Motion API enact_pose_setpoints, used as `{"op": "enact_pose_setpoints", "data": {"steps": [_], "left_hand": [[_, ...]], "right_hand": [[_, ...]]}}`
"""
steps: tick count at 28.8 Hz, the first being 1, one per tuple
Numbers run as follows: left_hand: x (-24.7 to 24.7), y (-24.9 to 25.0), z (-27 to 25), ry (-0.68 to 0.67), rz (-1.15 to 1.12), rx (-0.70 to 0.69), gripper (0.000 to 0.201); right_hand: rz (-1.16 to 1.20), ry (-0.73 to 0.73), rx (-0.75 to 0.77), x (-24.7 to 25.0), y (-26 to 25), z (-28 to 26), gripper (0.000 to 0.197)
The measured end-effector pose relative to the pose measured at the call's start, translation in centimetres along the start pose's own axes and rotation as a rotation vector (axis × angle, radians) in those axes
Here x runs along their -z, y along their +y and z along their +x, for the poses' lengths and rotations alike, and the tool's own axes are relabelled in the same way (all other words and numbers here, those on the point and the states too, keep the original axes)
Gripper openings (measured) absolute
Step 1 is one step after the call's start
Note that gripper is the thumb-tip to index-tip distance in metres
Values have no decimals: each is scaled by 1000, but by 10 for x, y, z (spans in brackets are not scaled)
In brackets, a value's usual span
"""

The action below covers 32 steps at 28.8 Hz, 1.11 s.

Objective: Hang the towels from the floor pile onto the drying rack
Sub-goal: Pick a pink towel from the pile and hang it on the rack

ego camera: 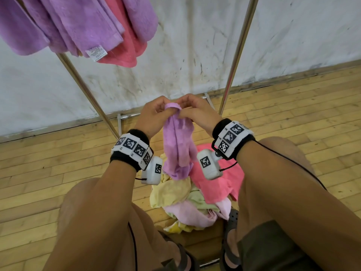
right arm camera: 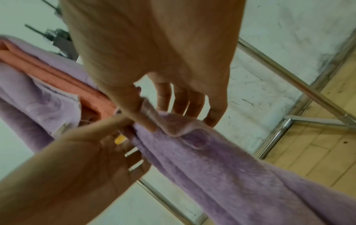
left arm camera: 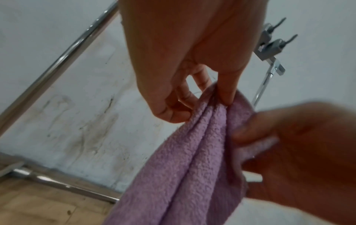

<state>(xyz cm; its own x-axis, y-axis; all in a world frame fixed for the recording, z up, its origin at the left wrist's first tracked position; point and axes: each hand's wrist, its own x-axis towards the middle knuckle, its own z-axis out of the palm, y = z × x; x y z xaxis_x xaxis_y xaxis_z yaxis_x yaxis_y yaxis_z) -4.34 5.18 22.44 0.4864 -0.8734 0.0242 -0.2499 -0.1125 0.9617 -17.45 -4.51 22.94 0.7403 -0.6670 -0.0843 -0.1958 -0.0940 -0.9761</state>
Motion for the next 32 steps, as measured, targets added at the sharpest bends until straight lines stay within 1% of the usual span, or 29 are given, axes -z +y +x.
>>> {"op": "enact_pose_setpoints", "data": {"steps": [1,3,5,7,8,10,12,14,16,18,19,20,22,23,24,25,26,28,30,32], "left_hand": [[2,0,1,18,-28,1,15],[5,0,2,47,-93,13,9],[7,1,3,67,-131,29,3],[8,0,4,60,-129,54,11],[7,-1,4,29,-113,69,16],[2,-1,2,-53,-59,85,22],[-2,0,-1,-71,-17,71,21],[-2,1,-2,-35,-27,50,20],[2,2,0,13,-64,35,21],[7,3,1,65,-104,22,16],[8,2,2,95,-126,18,12],[10,3,3,122,-142,13,9],[11,2,3,154,-132,11,9],[11,1,3,134,-119,21,8],[10,1,3,93,-108,36,12],[10,1,2,40,-96,51,21],[8,1,1,-13,-90,64,28],[2,2,-1,-99,-82,79,35],[-1,2,-4,-130,-81,84,33],[-1,3,-4,-116,-83,85,27]], "right_hand": [[-53,-28,-13,0,1,0,24],[-205,-38,-1,-1,4,-1,12],[-276,22,26,-1,6,0,17],[-214,81,47,0,9,3,7],[-166,102,57,1,9,4,5],[-72,115,67,1,9,4,11],[-9,110,73,1,7,2,11],[32,108,62,1,5,1,10],[21,68,33,1,5,1,17],[-100,-1,-4,-1,8,3,23],[-182,-18,-15,-2,10,3,21],[-240,-8,-16,-3,11,3,17],[-243,64,10,-3,15,5,18],[-205,95,35,-2,15,5,17],[-152,113,64,-1,13,5,13],[-99,118,88,0,10,4,7],[-49,121,104,1,8,3,7],[29,111,129,2,4,1,18],[65,92,140,2,2,0,25],[71,84,130,1,2,-1,24]]}}
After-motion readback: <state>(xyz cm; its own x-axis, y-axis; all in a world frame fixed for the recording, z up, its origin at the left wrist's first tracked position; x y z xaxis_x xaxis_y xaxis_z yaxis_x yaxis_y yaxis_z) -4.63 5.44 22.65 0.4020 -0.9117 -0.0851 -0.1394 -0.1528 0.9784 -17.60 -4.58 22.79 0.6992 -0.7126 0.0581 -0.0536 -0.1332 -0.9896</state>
